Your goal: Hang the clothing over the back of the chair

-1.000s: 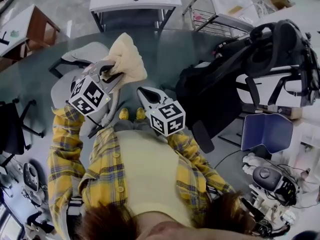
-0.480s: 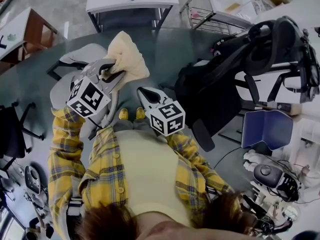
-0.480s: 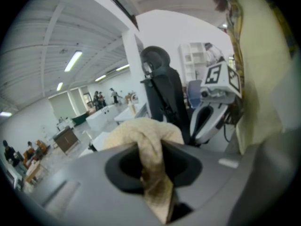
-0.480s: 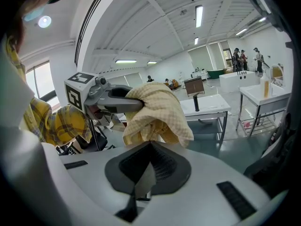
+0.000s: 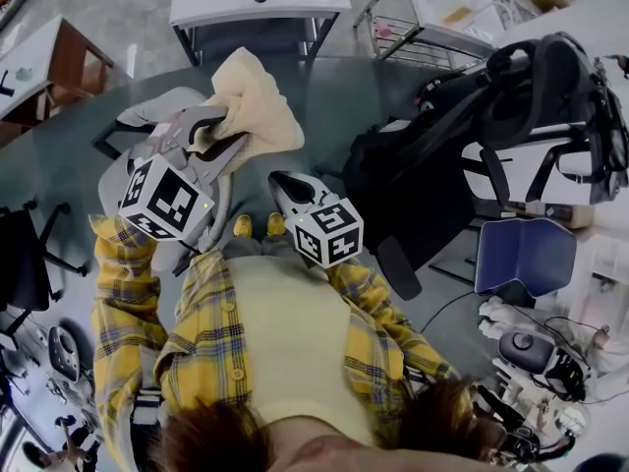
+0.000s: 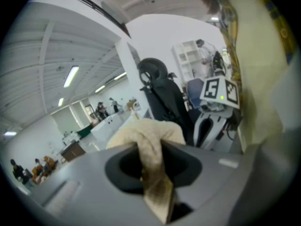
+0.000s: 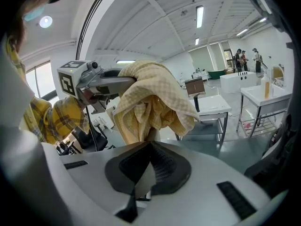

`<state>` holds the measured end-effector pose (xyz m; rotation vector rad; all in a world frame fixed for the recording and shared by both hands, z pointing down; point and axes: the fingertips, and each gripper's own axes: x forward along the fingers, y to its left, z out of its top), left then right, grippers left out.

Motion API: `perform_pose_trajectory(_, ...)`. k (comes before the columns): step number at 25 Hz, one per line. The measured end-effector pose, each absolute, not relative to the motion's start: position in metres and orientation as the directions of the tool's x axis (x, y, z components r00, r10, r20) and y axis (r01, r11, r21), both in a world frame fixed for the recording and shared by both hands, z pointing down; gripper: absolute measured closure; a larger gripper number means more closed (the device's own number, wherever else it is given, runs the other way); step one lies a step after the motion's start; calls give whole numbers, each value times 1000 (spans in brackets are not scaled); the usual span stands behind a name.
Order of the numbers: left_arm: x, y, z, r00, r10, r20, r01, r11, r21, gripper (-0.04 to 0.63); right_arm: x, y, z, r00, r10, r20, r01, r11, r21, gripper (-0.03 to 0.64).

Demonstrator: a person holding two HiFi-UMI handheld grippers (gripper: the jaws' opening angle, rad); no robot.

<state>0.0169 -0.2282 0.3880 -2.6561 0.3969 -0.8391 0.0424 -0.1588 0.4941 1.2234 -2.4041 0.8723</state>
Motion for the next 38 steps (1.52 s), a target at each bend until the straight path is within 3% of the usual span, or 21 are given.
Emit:
perform_pose_trajectory(11,11,-231,350,793,-387,470,-153,-874,-462,505,42,-161,493,-597,-620,509,-802,464,-376,604)
perform_pose_trajectory(22,-1,-221,459,690,-316,651,-61,-922,-382,505,38,-154,496,-600,-609,518,-800,468,-376,603)
perform_pose_trajectory(38,-57,-234,527,619,-350,703,-281,-935,-218,498,25,-146,501,-616,-581,532,-787,487,-380,604)
